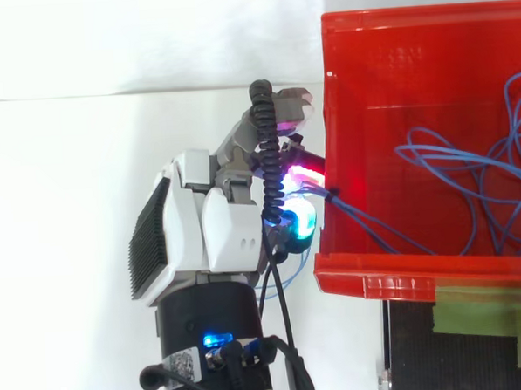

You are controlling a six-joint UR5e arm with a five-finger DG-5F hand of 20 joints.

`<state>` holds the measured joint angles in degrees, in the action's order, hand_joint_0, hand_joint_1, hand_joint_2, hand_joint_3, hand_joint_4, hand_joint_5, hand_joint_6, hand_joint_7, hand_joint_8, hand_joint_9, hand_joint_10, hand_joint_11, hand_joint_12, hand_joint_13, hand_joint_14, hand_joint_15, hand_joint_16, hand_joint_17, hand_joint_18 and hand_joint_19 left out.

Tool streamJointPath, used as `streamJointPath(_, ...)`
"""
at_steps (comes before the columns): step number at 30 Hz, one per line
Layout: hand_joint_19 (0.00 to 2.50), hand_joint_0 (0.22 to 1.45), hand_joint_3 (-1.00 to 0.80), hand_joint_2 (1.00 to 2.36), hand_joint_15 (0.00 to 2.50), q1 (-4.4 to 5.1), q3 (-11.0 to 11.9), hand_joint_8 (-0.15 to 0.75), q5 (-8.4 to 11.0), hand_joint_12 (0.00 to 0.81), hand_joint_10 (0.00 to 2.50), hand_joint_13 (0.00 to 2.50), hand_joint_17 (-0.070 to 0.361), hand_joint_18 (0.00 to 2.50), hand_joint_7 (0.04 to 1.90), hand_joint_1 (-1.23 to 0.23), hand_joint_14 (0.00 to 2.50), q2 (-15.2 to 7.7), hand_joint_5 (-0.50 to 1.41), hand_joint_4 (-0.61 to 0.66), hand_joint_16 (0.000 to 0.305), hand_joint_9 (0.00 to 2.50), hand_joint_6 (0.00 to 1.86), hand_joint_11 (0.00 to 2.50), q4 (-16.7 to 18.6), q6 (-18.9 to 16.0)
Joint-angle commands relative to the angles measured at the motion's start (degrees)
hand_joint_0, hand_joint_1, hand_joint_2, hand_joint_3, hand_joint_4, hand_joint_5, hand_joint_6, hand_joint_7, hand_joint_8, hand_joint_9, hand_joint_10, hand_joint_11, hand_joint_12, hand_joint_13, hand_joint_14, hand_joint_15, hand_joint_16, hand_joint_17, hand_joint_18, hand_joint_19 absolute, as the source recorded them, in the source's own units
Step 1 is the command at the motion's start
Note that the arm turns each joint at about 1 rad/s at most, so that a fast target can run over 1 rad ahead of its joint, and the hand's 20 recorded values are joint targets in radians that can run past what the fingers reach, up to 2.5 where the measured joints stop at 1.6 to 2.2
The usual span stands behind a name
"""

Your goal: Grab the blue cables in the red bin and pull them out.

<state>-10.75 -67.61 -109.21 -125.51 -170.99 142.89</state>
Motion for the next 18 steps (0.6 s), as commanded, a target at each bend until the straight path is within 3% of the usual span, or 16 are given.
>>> streamJointPath(1, 0.73, 0.91, -1.00, 1.00, 0.54, 0.03, 0.03, 0.243, 0.05, 0.342, 0.02, 0.65, 0.098, 0.61, 0.74, -0.87, 0.02, 0.00, 0.86, 0.00, 0.044, 0.78, 0.37, 0.62, 0.04, -0.03)
streamJointPath(12, 0.73, 0.91, -1.00, 1.00, 0.53, 0.03, 0.03, 0.253, -0.04, 0.344, 0.02, 0.66, 0.098, 0.63, 0.62, -0.76, 0.02, 0.00, 0.81, 0.06, 0.044, 0.83, 0.87, 0.64, 0.04, -0.03)
streamJointPath(18, 0.73, 0.92, -1.00, 1.00, 0.53, 0.20, 0.03, 0.260, 0.05, 0.348, 0.02, 0.67, 0.099, 0.64, 0.61, -0.74, 0.02, 0.00, 0.80, 0.08, 0.044, 0.85, 0.95, 0.64, -0.04, -0.03)
